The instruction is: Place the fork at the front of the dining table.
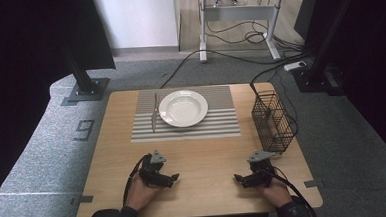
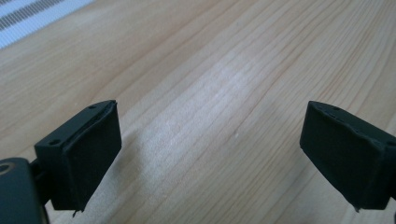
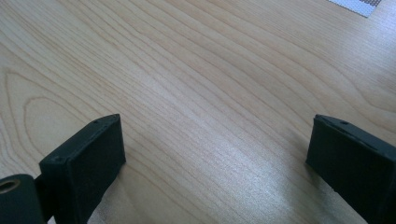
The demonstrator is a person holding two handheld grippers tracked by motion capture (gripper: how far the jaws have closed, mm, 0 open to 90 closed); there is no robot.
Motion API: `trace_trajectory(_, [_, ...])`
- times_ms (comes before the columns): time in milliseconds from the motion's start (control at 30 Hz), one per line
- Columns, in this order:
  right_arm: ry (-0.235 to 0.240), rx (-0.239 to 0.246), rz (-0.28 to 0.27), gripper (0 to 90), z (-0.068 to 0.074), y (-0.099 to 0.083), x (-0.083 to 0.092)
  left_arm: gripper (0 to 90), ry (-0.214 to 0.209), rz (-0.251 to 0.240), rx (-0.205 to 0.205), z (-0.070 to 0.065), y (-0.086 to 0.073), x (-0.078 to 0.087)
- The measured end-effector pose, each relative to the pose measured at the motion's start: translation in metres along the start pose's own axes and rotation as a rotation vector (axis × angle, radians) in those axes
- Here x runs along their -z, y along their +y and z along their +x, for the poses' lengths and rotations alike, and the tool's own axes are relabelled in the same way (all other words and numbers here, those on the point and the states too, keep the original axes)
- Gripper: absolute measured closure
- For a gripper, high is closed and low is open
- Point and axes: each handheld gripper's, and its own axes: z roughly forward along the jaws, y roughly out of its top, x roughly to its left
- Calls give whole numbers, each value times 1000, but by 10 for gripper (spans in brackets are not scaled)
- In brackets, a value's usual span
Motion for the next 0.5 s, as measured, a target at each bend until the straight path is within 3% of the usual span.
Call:
trace_trajectory(267, [0,0,0,34,0,0,0,51,-38,-30,-1,0,13,7])
trace_trajectory(500, [-2,-1,0,34,0,0,0,56,-54,-43,-37,-2,35,9])
